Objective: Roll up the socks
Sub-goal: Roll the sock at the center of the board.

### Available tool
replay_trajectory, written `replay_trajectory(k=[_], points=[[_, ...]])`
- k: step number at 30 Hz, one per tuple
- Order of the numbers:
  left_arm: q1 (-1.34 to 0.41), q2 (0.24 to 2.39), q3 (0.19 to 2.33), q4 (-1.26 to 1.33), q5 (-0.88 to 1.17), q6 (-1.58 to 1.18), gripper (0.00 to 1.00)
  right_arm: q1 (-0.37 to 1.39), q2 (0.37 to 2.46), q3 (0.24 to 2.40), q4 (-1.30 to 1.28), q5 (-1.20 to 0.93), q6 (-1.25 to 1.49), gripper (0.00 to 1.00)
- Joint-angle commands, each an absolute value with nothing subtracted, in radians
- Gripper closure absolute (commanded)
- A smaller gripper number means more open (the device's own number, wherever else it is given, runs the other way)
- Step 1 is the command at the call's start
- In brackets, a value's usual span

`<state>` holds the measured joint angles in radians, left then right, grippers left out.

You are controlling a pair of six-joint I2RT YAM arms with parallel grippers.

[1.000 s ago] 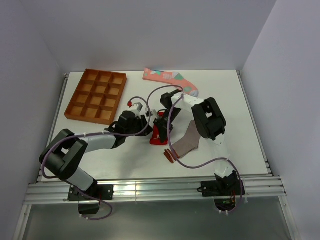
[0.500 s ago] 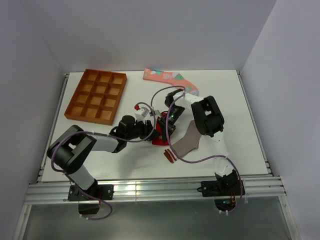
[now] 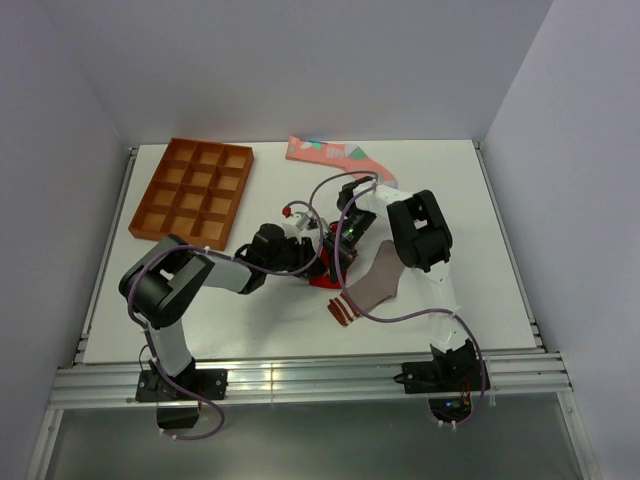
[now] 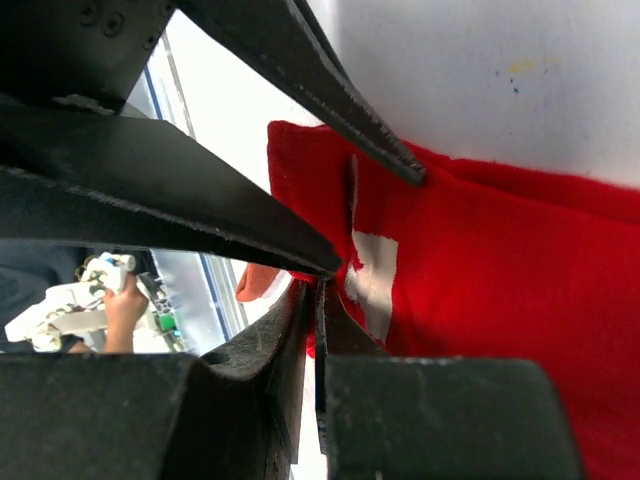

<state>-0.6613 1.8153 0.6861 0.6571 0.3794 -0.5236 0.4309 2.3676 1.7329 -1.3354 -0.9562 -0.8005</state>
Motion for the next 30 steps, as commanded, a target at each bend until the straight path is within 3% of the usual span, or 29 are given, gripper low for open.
replay_trajectory(k=[1, 4, 18, 30], points=[[-0.676, 1.824, 0.759, 0.516, 0.289, -0.468, 0.60, 0.423, 2.361, 1.712, -1.348, -0.930, -0.781, 1.00], [-0.681, 1.816, 0.770, 0.472, 0.261, -0.451, 0.63, 0.420, 2.347, 1.684, -1.289, -0.905, -0.730, 1.00], [-0.643, 1.717, 0.615, 0.748, 0.400, -0.460, 0.53, 0.397, 2.364, 1.672, -1.262, -0.861, -0.698, 1.00], [-0.637, 1.692, 0.673, 0.678, 0.538, -0.364, 0.45, 0.383, 2.381, 1.677, -1.256, -0.853, -0.672, 1.00]])
